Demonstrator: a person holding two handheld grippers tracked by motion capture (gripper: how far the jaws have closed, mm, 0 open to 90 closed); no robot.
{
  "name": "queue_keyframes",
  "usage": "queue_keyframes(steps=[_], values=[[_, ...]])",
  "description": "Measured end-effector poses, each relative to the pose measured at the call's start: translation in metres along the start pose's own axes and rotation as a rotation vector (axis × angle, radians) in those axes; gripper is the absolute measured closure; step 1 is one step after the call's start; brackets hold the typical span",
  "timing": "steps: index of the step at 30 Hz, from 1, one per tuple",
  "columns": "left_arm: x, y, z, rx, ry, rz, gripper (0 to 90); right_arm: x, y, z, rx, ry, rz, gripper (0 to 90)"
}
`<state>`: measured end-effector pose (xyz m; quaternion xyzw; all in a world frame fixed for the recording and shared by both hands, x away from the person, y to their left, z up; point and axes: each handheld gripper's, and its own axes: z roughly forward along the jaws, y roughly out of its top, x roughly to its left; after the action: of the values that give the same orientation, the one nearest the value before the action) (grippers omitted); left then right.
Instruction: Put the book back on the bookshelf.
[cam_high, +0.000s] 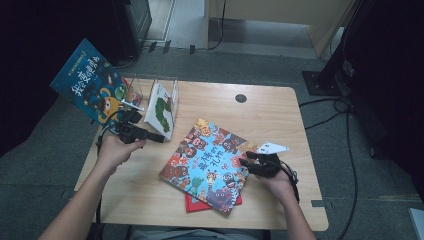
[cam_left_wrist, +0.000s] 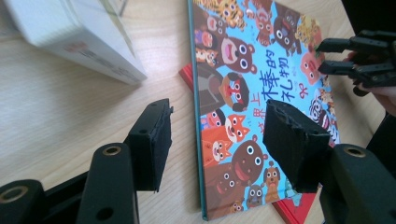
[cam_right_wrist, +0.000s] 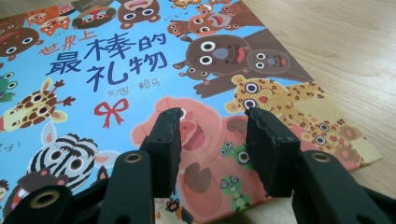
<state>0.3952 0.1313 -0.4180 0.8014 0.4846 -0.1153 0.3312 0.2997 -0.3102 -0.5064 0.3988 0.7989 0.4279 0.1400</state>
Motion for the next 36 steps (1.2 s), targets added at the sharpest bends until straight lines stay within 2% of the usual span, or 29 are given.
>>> queue_keyframes(steps=[2, 4, 9, 11, 13, 15, 18, 20, 22, 24, 28, 32, 36], values=[[0.0, 0.0, 0.003, 0.002, -0.001, 0.0, 42.7, 0.0, -0.001, -0.001, -0.001, -0.001, 0.0, 56.2], [0.0, -0.001, 0.014, 0.003, -0.024, -0.011, 42.7, 0.0, -0.003, -0.003, -0.003, -0.006, 0.006, 56.9], [0.0, -0.002, 0.031, 0.035, -0.031, 0.011, 42.4, -0.001, -0.006, -0.007, -0.003, -0.009, 0.016, 59.2], [0.001, -0.002, 0.033, 0.034, -0.031, 0.015, 42.4, -0.001, -0.008, -0.009, -0.006, -0.01, 0.016, 60.8], [0.004, -0.001, 0.041, 0.018, -0.059, -0.001, 42.3, -0.002, -0.009, -0.01, -0.01, -0.01, 0.014, 62.1], [0.004, -0.002, 0.047, 0.029, -0.056, 0.007, 42.3, -0.002, -0.01, -0.011, -0.013, -0.011, 0.016, 63.5], [0.002, -0.005, 0.057, 0.056, -0.031, 0.043, 42.3, -0.003, -0.012, -0.013, -0.017, -0.009, 0.017, 66.7], [0.0, -0.006, 0.062, 0.074, -0.036, 0.056, 42.2, -0.003, -0.014, -0.015, -0.018, -0.008, 0.023, 68.4], [-0.001, -0.006, 0.063, 0.077, -0.035, 0.061, 42.3, -0.003, -0.015, -0.016, -0.018, -0.01, 0.024, 69.1], [-0.005, -0.006, 0.068, 0.075, -0.027, 0.086, 42.4, -0.003, -0.017, -0.019, -0.018, -0.017, 0.03, 71.0], [-0.004, -0.007, 0.072, 0.069, -0.044, 0.078, 42.4, -0.004, -0.02, -0.023, -0.013, -0.024, 0.043, 74.8], [-0.005, -0.008, 0.075, 0.083, -0.026, 0.098, 42.2, -0.005, -0.023, -0.027, -0.004, -0.024, 0.067, 80.2], [-0.001, -0.009, 0.077, 0.073, -0.041, 0.084, 42.2, -0.006, -0.027, -0.027, 0.034, -0.032, 0.057, 82.5]])
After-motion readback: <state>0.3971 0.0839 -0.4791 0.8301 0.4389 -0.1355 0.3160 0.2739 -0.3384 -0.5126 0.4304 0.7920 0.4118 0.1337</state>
